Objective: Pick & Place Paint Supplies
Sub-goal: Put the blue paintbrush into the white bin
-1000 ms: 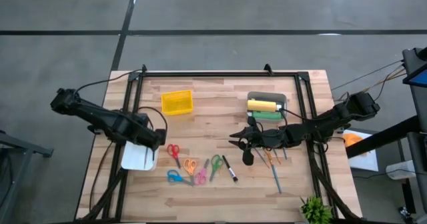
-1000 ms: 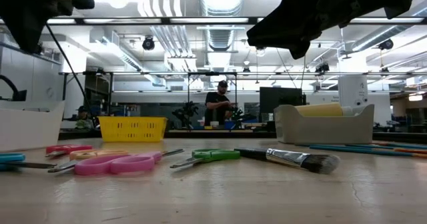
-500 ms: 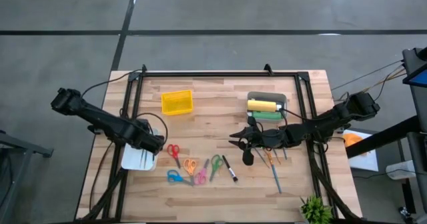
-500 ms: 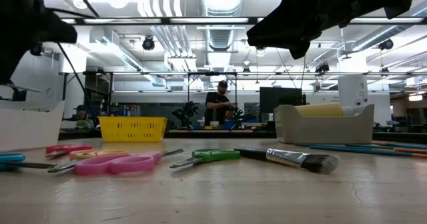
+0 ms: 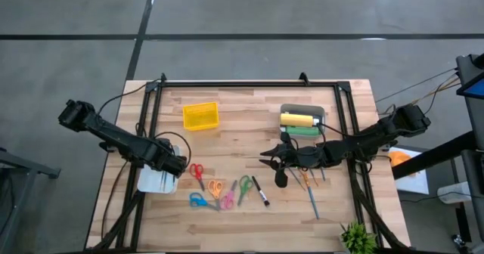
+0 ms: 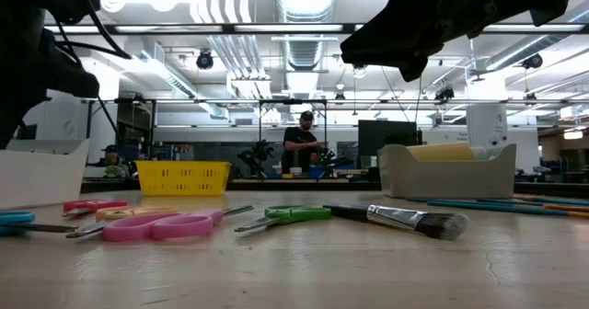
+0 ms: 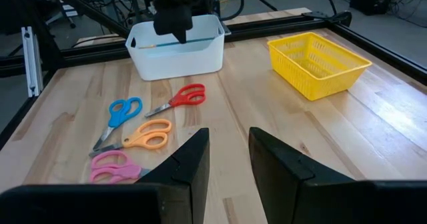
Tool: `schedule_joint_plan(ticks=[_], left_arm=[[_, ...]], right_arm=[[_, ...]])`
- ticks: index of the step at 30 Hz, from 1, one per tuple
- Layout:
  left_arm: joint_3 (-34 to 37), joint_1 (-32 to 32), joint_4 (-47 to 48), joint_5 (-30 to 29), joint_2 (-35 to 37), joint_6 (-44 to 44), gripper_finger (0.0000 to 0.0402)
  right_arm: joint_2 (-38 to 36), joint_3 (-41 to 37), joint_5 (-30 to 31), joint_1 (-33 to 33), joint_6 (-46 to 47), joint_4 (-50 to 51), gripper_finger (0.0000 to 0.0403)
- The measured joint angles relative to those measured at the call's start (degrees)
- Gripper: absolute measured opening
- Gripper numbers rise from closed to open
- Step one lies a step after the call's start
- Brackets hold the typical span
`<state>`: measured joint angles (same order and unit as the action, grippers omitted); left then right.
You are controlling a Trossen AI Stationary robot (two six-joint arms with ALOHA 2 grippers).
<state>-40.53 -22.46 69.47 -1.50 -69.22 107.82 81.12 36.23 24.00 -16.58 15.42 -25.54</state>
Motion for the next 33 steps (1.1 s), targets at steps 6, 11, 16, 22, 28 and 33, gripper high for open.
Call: schedule_joint_plan(ticks=[6, 11, 16, 22, 28, 33], left_arm=[[0.26, 0.0, -0.99, -0.17, -0.04, -0.22, 0.0003], [0.35, 0.0, -2.19, -0.38, 0.01, -0.01, 0.0003], [0.44, 0.0, -4.94, 0.08, -0.01, 3.17, 0.0003], [0.44, -0.68, -5.83, 1.04, -0.01, 10.28, 0.0003], [2.15, -0.87, -8.19, 1.1, 0.01, 10.76, 0.0003], [5.1, -0.85, -12.4, 2.09, -0.01, 10.77, 0.0003]], right_arm=[[0.0, 0.0, 0.0, -0.01, 0.0, 0.02, 0.0103], [0.0, 0.0, -0.01, -0.01, 0.0, 0.0, 0.0103], [0.0, 0.0, -0.01, -0.01, 0.0, 0.01, 0.0103], [0.0, 0.0, -0.01, -0.02, 0.0, 0.0, 0.0103], [0.0, 0.0, 0.0, -0.01, 0.0, 0.0, 0.0103], [0.0, 0.0, 0.0, -0.01, 0.0, 0.02, 0.0103]])
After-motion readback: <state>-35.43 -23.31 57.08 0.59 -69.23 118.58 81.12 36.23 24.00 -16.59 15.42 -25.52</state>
